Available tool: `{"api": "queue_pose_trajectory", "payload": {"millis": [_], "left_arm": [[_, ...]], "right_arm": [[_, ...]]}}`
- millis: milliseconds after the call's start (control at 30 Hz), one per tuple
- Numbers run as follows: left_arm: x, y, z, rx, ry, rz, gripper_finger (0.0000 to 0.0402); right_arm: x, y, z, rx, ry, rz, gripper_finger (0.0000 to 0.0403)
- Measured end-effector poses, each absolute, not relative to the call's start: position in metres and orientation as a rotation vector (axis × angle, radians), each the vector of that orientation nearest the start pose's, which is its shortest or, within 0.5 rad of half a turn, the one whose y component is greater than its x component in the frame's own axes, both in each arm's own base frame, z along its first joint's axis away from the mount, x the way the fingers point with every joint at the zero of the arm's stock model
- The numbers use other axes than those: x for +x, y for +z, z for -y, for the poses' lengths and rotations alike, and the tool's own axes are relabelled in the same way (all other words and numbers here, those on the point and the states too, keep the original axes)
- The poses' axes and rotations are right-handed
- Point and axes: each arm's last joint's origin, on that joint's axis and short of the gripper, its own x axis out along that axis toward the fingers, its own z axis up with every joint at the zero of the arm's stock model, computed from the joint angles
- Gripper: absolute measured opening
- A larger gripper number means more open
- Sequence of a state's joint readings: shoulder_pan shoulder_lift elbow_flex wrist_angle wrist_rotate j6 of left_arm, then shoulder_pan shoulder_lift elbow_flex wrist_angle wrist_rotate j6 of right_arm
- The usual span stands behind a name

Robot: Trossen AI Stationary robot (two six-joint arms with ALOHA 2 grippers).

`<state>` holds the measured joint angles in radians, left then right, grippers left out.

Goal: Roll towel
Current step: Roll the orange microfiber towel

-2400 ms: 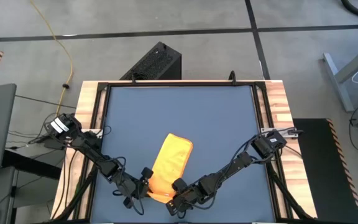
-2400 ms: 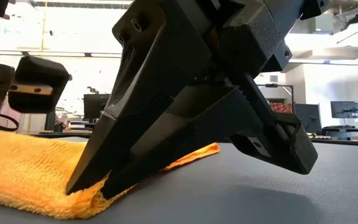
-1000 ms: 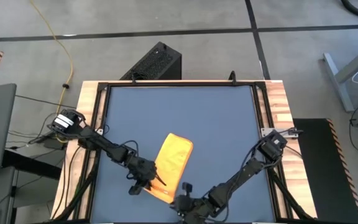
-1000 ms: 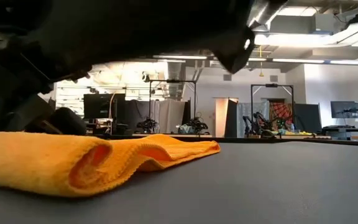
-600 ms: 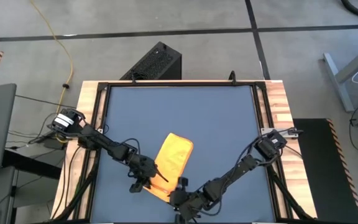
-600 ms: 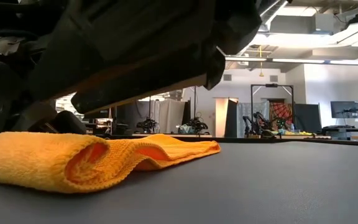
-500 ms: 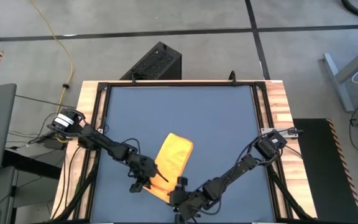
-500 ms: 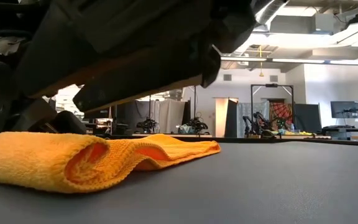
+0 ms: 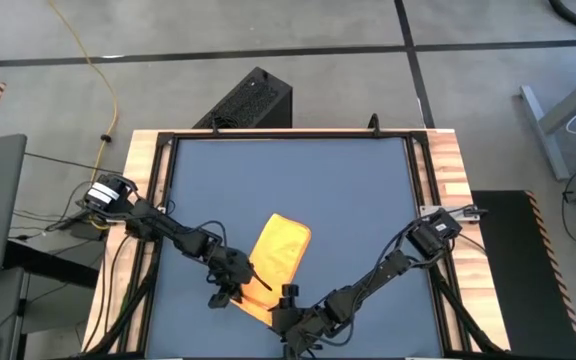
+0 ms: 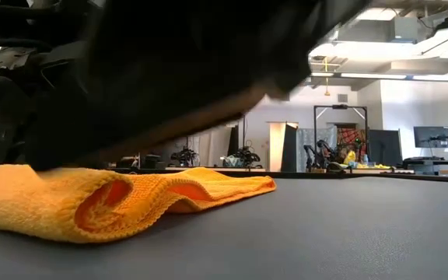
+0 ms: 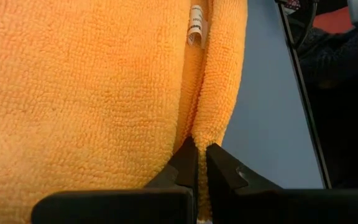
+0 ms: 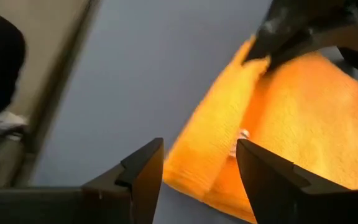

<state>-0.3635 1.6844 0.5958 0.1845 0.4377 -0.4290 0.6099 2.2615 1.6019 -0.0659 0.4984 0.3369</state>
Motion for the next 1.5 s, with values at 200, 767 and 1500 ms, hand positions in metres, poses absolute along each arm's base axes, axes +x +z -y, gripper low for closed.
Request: {"api": "queue_pose_trajectory", "payload": {"millis": [200, 767, 1500], "left_arm": [[0.252, 0.102, 0.109, -0.411, -0.535, -1.081, 0.0], [0.252, 0.102, 0.109, -0.412, -0.535, -1.084, 0.0], [0.251, 0.102, 0.109, -0.42, -0.551, -1.092, 0.0]], "right_arm": [[0.409, 0.142, -0.267, -0.06, -0.015, -0.618, 0.0225], [0.409, 0.141, -0.267, -0.022, -0.041, -0.618, 0.0225], [0.41, 0.116, -0.274, 0.043, -0.057, -0.634, 0.021]]}}
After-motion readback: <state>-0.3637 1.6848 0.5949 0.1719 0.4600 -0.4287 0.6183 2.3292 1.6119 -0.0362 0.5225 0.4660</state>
